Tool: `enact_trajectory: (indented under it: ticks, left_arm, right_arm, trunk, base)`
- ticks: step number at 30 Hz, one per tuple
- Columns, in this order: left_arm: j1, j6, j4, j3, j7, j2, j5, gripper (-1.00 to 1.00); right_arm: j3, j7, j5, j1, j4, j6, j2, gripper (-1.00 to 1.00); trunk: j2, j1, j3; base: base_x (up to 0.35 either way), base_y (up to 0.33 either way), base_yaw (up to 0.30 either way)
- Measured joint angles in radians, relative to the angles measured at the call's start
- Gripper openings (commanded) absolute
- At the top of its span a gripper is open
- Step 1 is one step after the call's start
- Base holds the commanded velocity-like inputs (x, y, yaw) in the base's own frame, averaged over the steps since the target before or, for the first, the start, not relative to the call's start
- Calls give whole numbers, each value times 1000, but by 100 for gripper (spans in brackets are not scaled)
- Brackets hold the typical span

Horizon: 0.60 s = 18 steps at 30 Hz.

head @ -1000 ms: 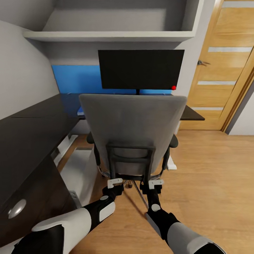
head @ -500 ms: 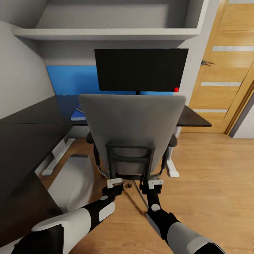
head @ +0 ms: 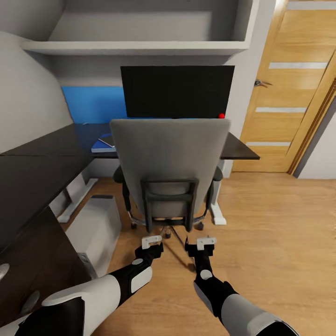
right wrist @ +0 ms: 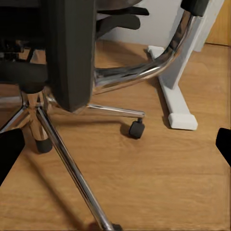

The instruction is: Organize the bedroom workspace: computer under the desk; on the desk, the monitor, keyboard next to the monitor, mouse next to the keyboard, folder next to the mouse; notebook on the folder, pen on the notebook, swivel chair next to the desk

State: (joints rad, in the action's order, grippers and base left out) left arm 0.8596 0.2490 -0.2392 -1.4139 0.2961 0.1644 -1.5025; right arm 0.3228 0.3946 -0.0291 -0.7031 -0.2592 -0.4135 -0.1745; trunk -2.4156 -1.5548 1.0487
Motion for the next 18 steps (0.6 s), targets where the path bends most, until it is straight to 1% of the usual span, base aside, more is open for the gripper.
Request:
enact_trajectory:
  ticks: [12, 18]
  left_arm:
    - [0, -1, 1, 0, -1, -1, 0, 100]
    - [0, -3, 1, 2, -2, -10, -1, 100]
  right_arm:
    - [0, 0, 0, 0, 0, 0, 0, 100]
    - [0, 0, 0, 0, 0, 0, 0, 100]
  trunk:
    - [84, 46, -38]
    - [126, 69, -56]
  base:
    - [-335, -5, 0]
    - [-335, 0, 0]
